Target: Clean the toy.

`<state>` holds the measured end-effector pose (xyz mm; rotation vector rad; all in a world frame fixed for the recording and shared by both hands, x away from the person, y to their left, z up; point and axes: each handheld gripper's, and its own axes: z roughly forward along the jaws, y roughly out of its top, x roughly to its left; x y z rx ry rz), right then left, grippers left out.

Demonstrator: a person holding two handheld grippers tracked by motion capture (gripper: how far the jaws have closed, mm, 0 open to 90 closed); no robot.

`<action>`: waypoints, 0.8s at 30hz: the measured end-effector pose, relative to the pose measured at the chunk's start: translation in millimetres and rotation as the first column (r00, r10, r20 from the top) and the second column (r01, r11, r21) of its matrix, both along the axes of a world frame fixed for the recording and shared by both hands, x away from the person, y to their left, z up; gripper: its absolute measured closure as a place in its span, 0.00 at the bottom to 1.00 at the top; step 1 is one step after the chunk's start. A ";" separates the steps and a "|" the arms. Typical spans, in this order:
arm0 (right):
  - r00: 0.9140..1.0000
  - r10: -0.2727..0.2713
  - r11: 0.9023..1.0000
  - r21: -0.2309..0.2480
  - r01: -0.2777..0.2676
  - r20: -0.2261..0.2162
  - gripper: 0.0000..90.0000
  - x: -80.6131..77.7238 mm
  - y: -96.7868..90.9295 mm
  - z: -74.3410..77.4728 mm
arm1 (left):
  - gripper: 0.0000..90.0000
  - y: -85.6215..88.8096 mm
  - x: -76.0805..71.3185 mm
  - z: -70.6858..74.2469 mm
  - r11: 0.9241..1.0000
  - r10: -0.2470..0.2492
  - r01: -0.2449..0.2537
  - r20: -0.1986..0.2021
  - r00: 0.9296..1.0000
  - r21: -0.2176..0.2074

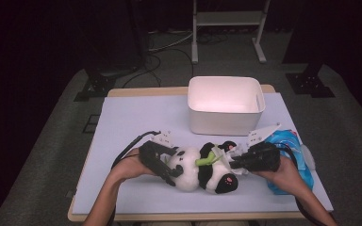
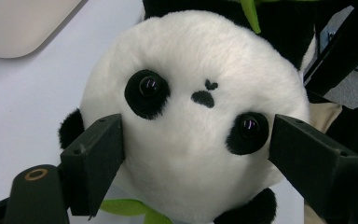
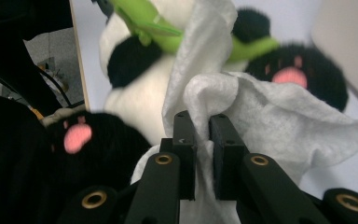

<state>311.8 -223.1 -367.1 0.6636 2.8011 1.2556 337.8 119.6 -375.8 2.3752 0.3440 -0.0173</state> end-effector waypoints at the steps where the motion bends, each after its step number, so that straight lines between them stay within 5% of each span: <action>1: 1.000 -0.006 1.000 -0.001 0.006 -0.006 0.90 -1.5 -2.8 -3.1 | 0.19 -0.3 0.2 0.2 1.000 -0.001 0.001 0.000 1.000 0.002; 12: 0.998 -0.035 0.999 0.005 0.035 -0.051 0.90 -7.2 -15.4 -20.7 | 0.19 -3.3 0.7 -1.0 1.000 -0.003 0.003 -0.006 1.000 0.013; 24: 0.999 0.017 0.999 0.033 -0.016 -0.037 0.91 -3.6 0.7 -0.9 | 0.19 -3.3 -0.1 -1.7 1.000 -0.003 0.003 -0.004 1.000 0.018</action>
